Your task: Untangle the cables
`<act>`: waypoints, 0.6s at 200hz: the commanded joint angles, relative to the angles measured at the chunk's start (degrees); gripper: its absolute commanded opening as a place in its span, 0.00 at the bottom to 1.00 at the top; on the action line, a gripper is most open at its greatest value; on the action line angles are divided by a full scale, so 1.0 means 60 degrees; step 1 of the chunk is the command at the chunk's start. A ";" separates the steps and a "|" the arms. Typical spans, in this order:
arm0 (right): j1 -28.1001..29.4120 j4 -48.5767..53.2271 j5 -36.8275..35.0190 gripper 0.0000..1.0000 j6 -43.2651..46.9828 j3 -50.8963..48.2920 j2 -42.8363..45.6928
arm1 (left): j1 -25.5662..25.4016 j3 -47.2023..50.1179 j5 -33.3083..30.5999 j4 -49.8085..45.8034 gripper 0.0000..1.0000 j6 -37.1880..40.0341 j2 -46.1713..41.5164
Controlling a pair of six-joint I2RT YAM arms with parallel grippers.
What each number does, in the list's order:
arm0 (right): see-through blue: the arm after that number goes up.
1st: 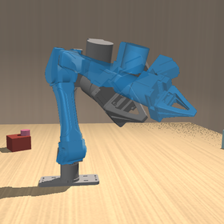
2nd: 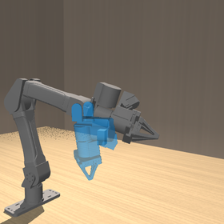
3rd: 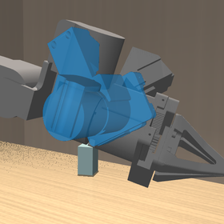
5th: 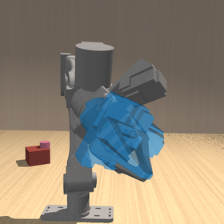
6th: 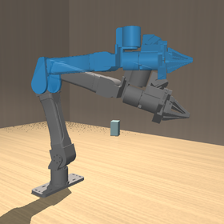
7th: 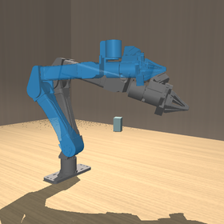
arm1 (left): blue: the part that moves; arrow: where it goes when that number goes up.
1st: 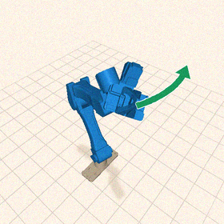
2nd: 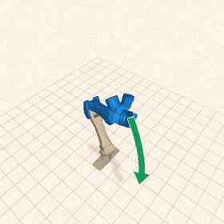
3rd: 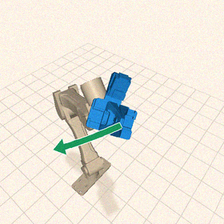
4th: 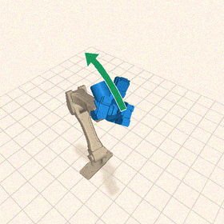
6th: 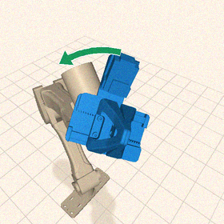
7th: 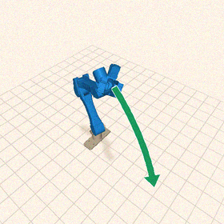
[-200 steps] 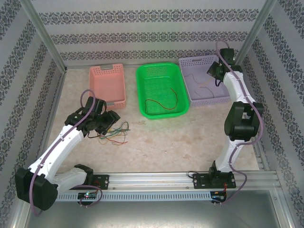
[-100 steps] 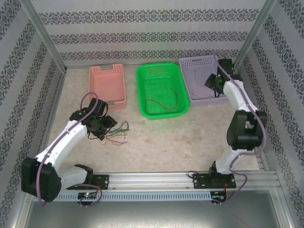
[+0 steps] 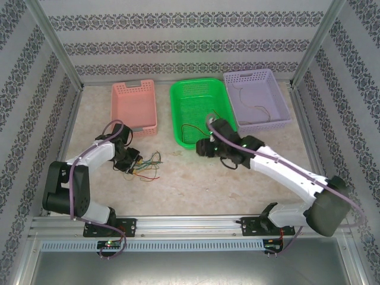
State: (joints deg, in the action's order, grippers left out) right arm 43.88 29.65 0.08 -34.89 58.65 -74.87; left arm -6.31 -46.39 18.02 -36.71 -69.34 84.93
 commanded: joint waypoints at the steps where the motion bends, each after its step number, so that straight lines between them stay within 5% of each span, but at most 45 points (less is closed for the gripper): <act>1: 0.0431 -0.0649 0.0826 0.51 -0.0126 0.0139 -0.0464 | -0.0043 0.0164 0.0262 0.0569 0.00 0.0052 -0.0007; 51: 0.0678 -0.0329 0.2264 0.55 -0.0475 0.1610 -0.2909 | -0.1457 0.0231 0.1619 0.0988 0.00 0.1664 -0.1095; 82: 0.0944 -0.0429 0.2426 0.58 -0.1208 0.2268 -0.3912 | -0.2496 0.0363 0.1445 0.0747 0.00 0.1842 -0.2348; 120: 0.1053 -0.0593 0.2404 0.58 -0.2186 0.2710 -0.4567 | -0.2682 0.0373 0.0784 -0.0241 0.00 0.1627 -0.4364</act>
State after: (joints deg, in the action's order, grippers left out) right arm 49.69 27.14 13.23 -42.46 72.27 -100.62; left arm -21.80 -44.21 25.26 -33.21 -60.51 65.49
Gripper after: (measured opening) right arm 0.587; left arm 0.051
